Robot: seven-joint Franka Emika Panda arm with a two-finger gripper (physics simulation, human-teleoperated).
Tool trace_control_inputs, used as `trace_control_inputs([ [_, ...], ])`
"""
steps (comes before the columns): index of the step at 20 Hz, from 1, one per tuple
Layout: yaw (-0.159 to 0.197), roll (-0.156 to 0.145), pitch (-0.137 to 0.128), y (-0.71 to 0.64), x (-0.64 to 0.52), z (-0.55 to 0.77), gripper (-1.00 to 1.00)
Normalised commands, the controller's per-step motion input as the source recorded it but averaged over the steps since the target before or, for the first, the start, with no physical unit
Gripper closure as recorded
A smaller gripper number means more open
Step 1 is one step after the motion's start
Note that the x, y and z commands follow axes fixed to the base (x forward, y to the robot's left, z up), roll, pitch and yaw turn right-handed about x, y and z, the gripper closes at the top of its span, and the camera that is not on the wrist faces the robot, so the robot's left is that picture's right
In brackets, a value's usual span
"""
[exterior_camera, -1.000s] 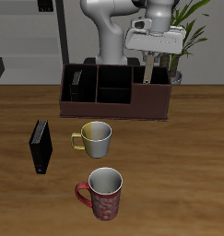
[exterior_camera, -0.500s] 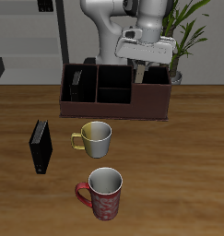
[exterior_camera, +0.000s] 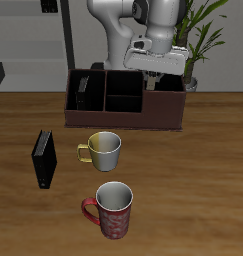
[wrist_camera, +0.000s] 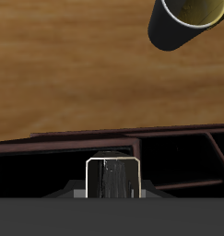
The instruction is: Place the left black book into the back desk caddy's left compartment and place the yellow book into the back desk caddy's right compartment and place the right black book into the back desk caddy's right compartment
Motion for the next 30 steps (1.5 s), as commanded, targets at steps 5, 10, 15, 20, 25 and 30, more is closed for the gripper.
trace_control_inputs([
  [5,-0.009,0.038,0.020,0.12,-0.11,-0.18,1.00],
  [10,-0.005,0.028,0.026,0.12,-0.14,-0.21,1.00],
  [15,-0.034,-0.011,0.007,-0.06,-0.02,0.07,-1.00],
  [20,-0.004,-0.009,-0.010,-0.07,0.02,0.11,-1.00],
  [25,0.010,-0.029,-0.026,-0.10,0.07,0.13,-1.00],
  [30,0.033,-0.054,-0.018,-0.34,0.21,0.16,-1.00],
])
